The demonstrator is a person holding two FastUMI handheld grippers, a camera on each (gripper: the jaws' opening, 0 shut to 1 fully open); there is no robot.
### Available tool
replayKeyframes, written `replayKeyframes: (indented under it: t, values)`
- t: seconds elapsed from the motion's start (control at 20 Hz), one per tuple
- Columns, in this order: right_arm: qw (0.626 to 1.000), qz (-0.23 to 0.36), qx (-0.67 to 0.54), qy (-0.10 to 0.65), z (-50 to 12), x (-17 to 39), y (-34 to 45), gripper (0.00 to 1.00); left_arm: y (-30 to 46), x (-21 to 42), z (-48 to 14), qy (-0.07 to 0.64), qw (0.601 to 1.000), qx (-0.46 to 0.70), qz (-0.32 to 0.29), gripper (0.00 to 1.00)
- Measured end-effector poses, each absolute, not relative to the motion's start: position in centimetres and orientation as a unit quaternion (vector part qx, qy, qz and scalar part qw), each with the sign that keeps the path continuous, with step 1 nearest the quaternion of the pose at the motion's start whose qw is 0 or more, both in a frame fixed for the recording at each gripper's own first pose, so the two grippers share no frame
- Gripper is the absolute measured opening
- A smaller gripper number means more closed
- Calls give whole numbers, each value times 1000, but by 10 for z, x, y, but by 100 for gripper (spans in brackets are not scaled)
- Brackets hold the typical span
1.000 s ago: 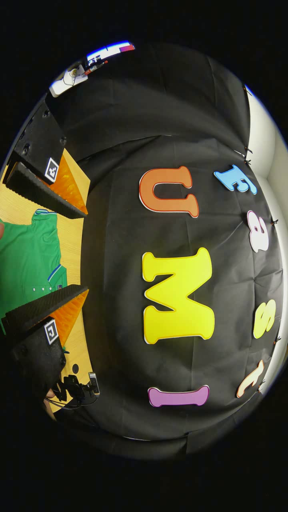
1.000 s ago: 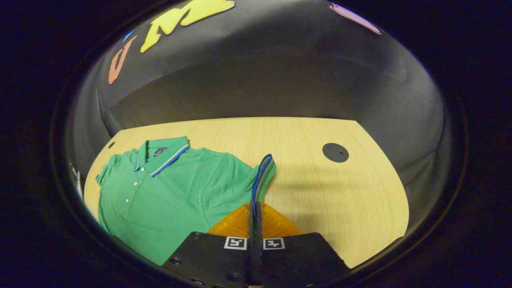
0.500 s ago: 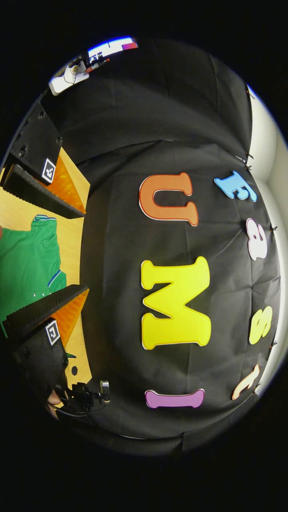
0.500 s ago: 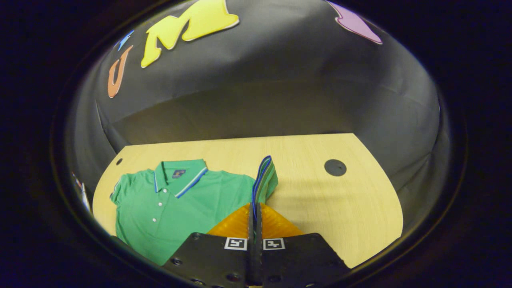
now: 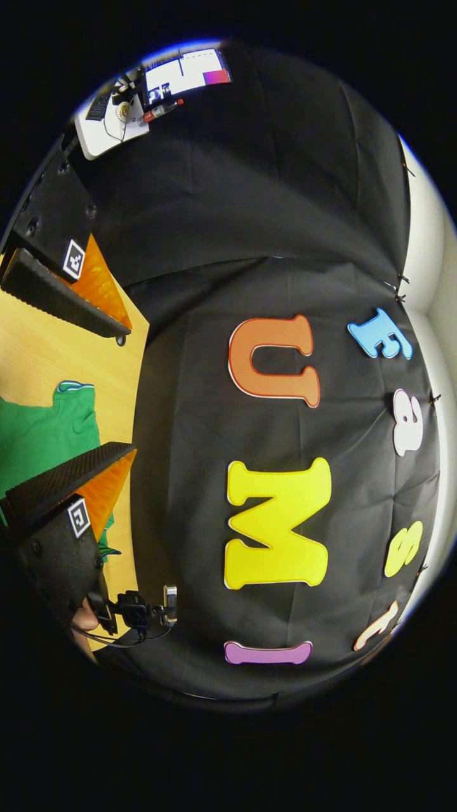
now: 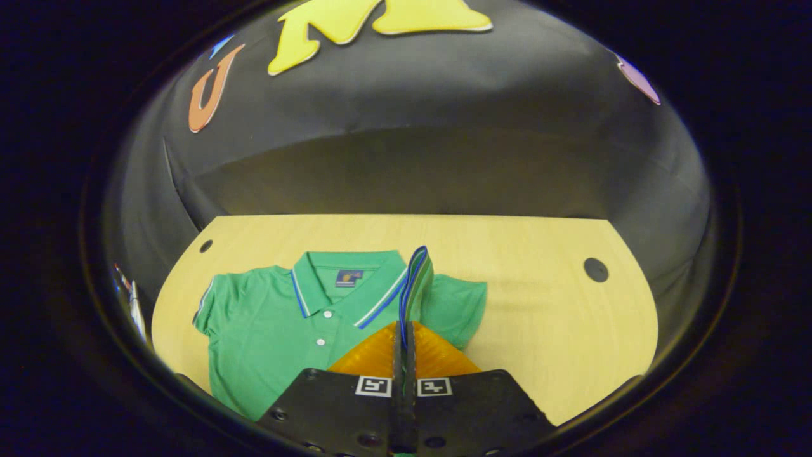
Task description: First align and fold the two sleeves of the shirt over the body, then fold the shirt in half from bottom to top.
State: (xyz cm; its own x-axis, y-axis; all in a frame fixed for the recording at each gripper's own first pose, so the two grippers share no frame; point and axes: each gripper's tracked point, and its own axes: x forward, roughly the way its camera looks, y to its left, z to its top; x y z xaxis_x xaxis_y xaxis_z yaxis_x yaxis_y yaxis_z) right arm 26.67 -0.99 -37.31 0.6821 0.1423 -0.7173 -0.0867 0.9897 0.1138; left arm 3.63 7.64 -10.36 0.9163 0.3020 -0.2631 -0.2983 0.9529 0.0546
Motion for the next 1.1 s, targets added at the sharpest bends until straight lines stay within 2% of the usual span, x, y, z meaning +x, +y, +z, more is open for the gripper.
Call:
replayKeyframes:
  t: [0.2,0.3,0.45,0.55,0.6,0.65,0.85,1.1]
  values:
    - [910,66,60,405,-378,261,18,18,101,30,-107,137,978,9,160,100]
    - [914,62,61,396,-369,255,18,42,110,30,-111,137,978,7,159,100]
    - [928,43,50,367,-338,243,10,96,110,37,-124,138,982,-9,125,100]
    - [935,37,48,350,-312,225,9,96,109,47,-144,148,984,-26,91,100]
    - [939,39,42,338,-295,213,7,92,111,53,-158,157,984,-38,78,100]
    - [944,40,36,325,-278,199,4,96,114,58,-172,170,982,-50,71,100]
    - [955,47,9,292,-229,132,-2,96,116,81,-245,252,962,-98,28,100]
    - [954,18,-7,298,-215,62,-19,96,117,108,-310,309,943,-127,-10,100]
